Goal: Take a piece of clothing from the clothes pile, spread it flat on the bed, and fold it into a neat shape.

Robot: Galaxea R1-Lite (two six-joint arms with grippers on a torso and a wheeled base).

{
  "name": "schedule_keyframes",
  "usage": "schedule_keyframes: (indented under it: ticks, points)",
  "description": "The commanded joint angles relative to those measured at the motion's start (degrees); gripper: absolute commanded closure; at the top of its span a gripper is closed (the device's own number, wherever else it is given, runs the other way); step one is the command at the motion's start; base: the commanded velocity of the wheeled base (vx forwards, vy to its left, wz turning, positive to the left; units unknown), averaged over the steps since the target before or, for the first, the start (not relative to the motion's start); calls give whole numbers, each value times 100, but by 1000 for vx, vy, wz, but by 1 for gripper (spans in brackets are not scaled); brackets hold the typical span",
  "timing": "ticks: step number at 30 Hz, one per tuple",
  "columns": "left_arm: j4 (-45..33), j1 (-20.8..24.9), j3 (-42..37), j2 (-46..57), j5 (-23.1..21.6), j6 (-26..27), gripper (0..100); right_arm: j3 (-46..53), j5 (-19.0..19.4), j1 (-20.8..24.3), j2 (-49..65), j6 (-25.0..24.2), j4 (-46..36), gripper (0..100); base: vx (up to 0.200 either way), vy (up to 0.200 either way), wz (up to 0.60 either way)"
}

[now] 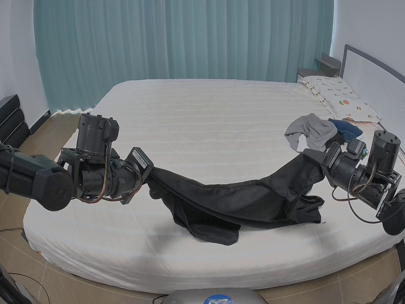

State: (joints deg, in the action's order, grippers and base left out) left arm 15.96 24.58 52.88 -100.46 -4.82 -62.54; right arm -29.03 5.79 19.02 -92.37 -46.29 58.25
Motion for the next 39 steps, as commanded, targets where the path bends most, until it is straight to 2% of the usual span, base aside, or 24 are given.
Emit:
schedule_keyframes:
  ticks: [1,7,10,15,26,39]
  points:
    - [-5,144,-76,194,16,5,100,73,-8,129,509,6,-59,100,-200,200,0]
    - [-31,443,-138,730,350,49,100,73,-60,419,1133,85,-217,100,-200,200,0]
    - [-216,583,-41,862,402,216,100,-218,-104,436,1362,384,-674,100,-200,200,0]
    - [-207,680,-24,756,508,673,100,-235,-113,375,1415,375,-1008,100,-40,40,0]
    - [-216,627,196,405,569,251,100,-393,-52,287,1072,173,-991,100,0,0,0]
    - [-269,917,495,440,587,260,100,-428,-52,322,1494,190,-1043,100,0,-200,0]
